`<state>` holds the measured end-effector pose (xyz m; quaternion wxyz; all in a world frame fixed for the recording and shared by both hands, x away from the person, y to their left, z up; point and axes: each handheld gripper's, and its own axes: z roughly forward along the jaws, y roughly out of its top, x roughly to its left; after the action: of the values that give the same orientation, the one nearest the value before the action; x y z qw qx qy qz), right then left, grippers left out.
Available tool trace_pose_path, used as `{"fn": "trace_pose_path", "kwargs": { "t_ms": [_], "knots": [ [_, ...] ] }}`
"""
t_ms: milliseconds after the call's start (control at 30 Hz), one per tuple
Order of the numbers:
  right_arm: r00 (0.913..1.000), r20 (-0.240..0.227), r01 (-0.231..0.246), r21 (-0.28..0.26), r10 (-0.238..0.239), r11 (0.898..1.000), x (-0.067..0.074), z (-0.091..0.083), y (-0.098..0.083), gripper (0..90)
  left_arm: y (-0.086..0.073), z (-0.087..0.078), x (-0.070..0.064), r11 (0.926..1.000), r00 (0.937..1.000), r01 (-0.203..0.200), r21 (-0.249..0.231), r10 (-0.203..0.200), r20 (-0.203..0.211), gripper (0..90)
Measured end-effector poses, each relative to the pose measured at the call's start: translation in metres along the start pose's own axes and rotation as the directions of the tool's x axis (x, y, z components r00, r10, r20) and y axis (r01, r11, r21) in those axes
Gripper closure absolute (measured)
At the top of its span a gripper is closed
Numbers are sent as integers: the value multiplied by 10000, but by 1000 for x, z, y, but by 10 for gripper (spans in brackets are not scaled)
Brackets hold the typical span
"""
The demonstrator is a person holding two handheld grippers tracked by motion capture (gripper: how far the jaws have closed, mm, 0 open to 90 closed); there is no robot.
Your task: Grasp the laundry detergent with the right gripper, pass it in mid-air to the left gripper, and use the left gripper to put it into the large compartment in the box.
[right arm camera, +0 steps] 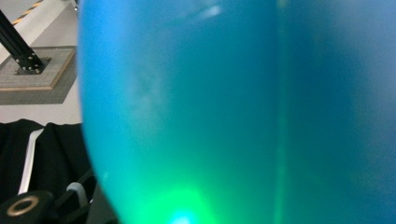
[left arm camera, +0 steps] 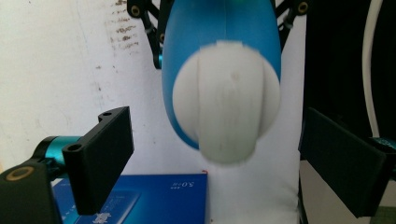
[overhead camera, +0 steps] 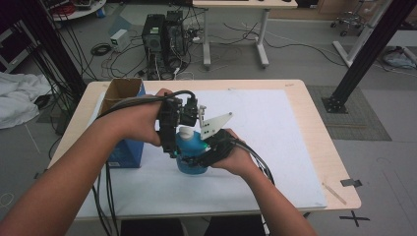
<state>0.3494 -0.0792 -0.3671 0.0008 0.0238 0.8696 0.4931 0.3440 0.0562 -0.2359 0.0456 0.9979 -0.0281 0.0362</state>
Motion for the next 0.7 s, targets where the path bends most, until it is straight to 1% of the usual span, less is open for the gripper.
{"fn": "trace_pose_path", "kwargs": {
  "t_ms": [67, 100, 233, 267, 300, 333, 400, 467, 700],
  "knots": [
    [10000, -19, 0, 1, 0, 10000, 0, 1, 1, 464, 3, 2, 0, 10000, 10000, -74, 46, 74, 44, 103],
    [9999, -112, -16, -29, 16, 10000, 2, 2, 3, 464, 4, 3, -1, 9999, 9999, -91, 55, 91, 42, 103],
    [9999, -131, -46, -144, 44, 9999, 3, 3, 7, 464, 8, 8, -2, 9998, 9998, -182, 75, 182, 92, 103],
    [10000, -51, -11, -153, 10, 9999, 2, 3, 7, 464, 9, 9, -2, 9998, 9998, -182, 60, 181, 74, 103],
    [9999, -80, -64, -141, 63, 9999, 3, 3, 8, 464, 9, 10, -2, 9998, 9998, -200, 76, 199, 82, 103],
    [10000, -86, -17, -185, 15, 9998, 2, 3, 9, 464, 9, 11, -2, 9997, 9998, -211, 93, 210, 68, 104],
    [9999, -119, 10, -202, -12, 9998, 3, 3, 9, 464, 10, 12, -2, 9998, 9999, -152, 142, 153, -56, 104],
    [9998, -181, -36, -236, 32, 9997, 4, 3, 10, 464, 9, 14, -1, 9999, 9999, -107, 117, 108, -22, 104],
    [9998, -167, -67, -221, 63, 9997, 3, 4, 11, 464, 11, 19, -2, 9994, 9997, -247, 248, 248, -4, 104]
  ]
}}
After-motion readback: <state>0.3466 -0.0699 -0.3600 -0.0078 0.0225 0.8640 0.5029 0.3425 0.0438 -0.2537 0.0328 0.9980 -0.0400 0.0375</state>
